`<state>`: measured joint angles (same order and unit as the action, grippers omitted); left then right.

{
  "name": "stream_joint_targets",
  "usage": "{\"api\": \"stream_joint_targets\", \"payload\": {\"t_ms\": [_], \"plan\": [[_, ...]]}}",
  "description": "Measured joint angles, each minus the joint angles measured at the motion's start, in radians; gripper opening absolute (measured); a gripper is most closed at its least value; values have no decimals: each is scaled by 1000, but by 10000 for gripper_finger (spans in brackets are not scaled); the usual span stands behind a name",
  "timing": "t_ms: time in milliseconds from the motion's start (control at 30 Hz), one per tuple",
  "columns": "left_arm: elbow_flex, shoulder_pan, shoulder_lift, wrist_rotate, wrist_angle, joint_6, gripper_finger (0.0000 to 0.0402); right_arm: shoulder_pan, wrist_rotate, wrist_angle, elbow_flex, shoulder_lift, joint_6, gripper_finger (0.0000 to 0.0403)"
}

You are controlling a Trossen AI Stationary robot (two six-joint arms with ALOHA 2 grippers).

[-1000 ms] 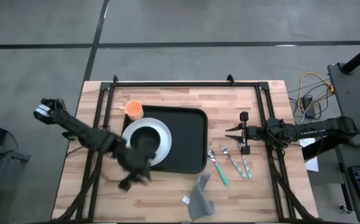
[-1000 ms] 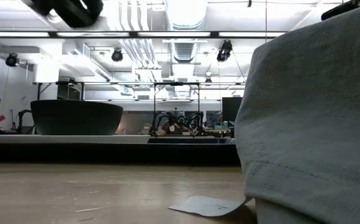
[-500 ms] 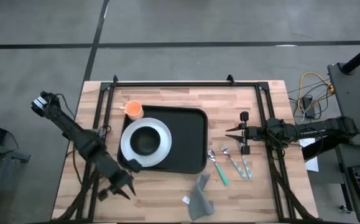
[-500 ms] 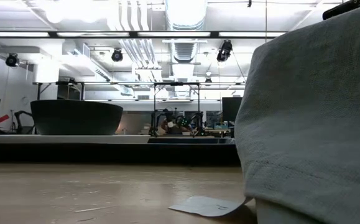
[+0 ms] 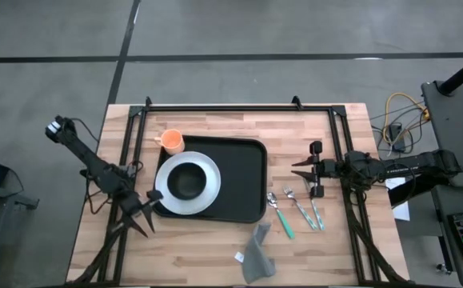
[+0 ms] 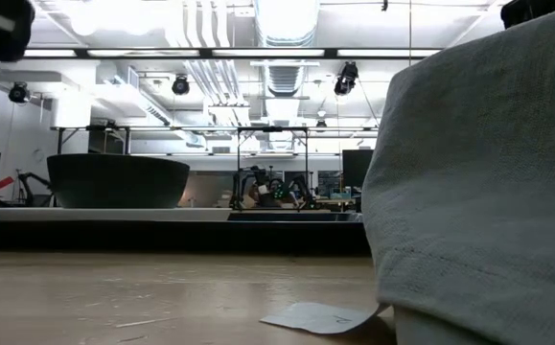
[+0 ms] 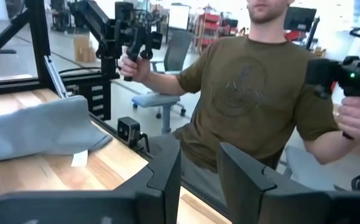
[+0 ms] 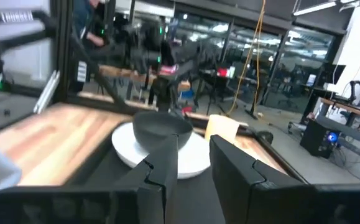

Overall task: Set up tray
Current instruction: Put the gray napkin on the black serving tray to the right of the white plate

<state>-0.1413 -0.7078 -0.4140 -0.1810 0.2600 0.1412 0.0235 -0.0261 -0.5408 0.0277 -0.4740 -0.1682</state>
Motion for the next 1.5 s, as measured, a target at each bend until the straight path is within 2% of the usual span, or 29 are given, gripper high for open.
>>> {"api": "stream_joint_targets", "payload": {"t_ms": [367,533,667,800,1500], "plan": [[94,0,235,-27,-16,-63,85,0,0,12,0,-42,-17,71],[93,0,336,-29,-143,-97,85,0,-1,6,0,-76,-40,70],[92,0,407,15,-216,-103,85,0,-1,1,0,-98,-48,75],[99,1,409,58,-211,-146,85,0,-2,-20,0,-116,-48,73],[130,0,359,60,-227,-120,85,0,-2,-16,0,-157,26,73]]}}
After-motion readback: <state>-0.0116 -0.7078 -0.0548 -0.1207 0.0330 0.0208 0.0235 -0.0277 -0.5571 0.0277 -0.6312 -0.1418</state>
